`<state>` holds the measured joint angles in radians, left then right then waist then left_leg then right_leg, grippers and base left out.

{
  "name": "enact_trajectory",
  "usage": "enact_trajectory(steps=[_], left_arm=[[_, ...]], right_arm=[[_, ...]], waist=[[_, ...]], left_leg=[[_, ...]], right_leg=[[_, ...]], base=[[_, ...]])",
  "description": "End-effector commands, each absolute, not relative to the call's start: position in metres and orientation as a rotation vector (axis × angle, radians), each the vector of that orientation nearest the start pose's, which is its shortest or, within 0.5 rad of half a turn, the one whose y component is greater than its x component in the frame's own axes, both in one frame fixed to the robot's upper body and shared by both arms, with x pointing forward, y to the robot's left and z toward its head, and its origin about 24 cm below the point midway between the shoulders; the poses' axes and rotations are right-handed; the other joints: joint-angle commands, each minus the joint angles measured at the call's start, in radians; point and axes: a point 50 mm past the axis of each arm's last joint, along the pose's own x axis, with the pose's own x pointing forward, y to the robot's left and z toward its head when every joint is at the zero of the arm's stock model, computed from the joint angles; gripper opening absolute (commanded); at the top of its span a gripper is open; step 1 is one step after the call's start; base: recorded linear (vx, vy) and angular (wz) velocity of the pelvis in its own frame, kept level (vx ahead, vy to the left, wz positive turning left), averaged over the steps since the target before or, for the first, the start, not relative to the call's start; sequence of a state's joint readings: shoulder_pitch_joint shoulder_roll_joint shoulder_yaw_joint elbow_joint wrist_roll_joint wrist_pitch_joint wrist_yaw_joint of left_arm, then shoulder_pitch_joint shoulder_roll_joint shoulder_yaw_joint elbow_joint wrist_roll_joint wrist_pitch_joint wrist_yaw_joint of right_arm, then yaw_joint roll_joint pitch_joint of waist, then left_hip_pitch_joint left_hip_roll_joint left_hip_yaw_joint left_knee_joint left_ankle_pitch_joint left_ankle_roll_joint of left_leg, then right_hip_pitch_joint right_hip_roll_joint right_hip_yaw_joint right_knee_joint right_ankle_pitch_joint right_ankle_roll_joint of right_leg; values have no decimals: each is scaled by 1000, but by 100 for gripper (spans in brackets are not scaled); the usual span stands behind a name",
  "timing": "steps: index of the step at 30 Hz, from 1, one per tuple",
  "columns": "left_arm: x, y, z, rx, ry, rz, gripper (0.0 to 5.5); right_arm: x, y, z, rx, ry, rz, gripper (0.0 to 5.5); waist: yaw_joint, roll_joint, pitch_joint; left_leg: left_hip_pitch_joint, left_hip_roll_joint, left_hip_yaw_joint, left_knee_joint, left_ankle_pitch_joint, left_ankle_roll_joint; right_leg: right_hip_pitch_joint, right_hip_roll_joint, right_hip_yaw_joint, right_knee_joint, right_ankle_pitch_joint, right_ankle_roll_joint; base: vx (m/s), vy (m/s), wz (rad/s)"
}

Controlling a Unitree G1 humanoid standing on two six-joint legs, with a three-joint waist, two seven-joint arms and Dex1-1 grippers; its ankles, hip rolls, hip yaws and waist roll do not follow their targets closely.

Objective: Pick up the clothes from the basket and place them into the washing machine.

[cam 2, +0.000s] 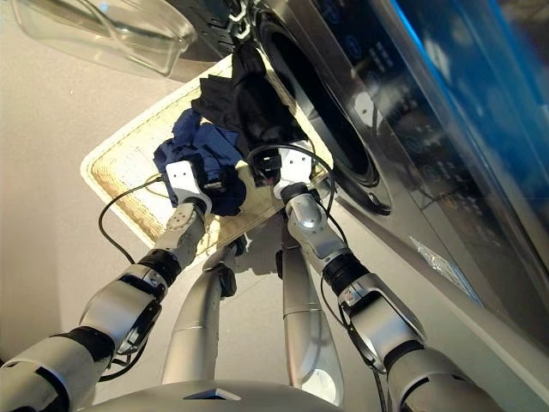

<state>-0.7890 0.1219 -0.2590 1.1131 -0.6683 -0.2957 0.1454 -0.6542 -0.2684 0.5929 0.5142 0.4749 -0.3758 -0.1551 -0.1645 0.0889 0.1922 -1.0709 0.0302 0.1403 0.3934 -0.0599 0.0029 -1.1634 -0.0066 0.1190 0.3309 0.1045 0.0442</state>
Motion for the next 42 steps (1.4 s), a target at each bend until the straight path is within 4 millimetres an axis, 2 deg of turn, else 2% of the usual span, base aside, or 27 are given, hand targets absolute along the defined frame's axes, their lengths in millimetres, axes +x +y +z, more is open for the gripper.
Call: enact_trajectory(steps=[1, 6, 9, 14, 15, 19, 23, 32, 35, 37, 42], left_arm=[[383, 138, 67, -316, 71, 123, 0], [381, 135, 69, -359, 35, 104, 0], [379, 134, 73, -410, -3, 94, 0], [373, 134, 78, -504, -72, 63, 0], [370, 132, 80, -527, -94, 46, 0], [359, 125, 88, -625, -174, -19, 0], [351, 114, 99, -687, -230, -104, 0], [341, 97, 108, -745, -261, -187, 0], [339, 91, 114, -769, -277, -214, 0], [337, 89, 116, -765, -282, -237, 0], [340, 85, 117, -761, -271, -227, 0]], right_arm=[[332, -46, 145, 30, -457, 475, 550], [335, -52, 131, 4, -408, 448, 550], [338, -56, 121, -24, -370, 432, 550], [342, -61, 107, -260, -344, 430, 550], [343, -61, 104, -299, -340, 437, 550], [342, -64, 90, -460, -310, 466, 550], [339, -58, 84, -554, -303, 536, 550], [328, -25, 99, -548, -390, 701, 550], [327, -16, 106, -589, -442, 716, 550], [325, -10, 114, -682, -511, 736, 550], [323, -2, 120, -769, -574, 767, 550]], waist=[[-3, -23, 42], [4, -15, 28], [17, -9, 15], [46, -4, 5], [45, -11, 6], [76, -3, 2], [100, 2, -3], [129, 11, -7], [137, 15, -8], [142, 18, -9], [146, 20, -10]], left_leg=[[32, 18, -57, 70, -90, -5], [60, 2, -68, 39, -80, -10], [95, -8, -75, 1, -67, -18], [170, -23, -82, -66, -38, -34], [174, -35, -75, -81, 0, -32], [252, -46, -87, -148, 29, -42], [322, -54, -93, -200, 48, -50], [386, -57, -105, -231, 67, -57], [395, -58, -108, -238, 72, -57], [396, -56, -108, -238, 74, -58], [399, -55, -113, -243, 79, -59]], right_leg=[[-9, -11, -53, 20, 9, 86], [16, -27, -65, 11, 13, 85], [49, -41, -72, -8, 19, 87], [131, -64, -94, -52, 29, 89], [139, -78, -96, -72, 61, 86], [218, -91, -115, -106, 69, 89], [283, -100, -138, -132, 69, 92], [340, -105, -157, -151, 63, 91], [349, -105, -159, -156, 62, 91], [350, -105, -161, -154, 60, 90], [351, -104, -161, -157, 62, 91]], base=[[0, 0, 0], [0, 0, 0], [0, 0, 0], [-17, -8, 19], [-81, -46, 132], [5, -45, 194], [14, -27, 152], [0, 0, 0], [0, 0, 0], [0, 0, 0], [0, 0, 0]])
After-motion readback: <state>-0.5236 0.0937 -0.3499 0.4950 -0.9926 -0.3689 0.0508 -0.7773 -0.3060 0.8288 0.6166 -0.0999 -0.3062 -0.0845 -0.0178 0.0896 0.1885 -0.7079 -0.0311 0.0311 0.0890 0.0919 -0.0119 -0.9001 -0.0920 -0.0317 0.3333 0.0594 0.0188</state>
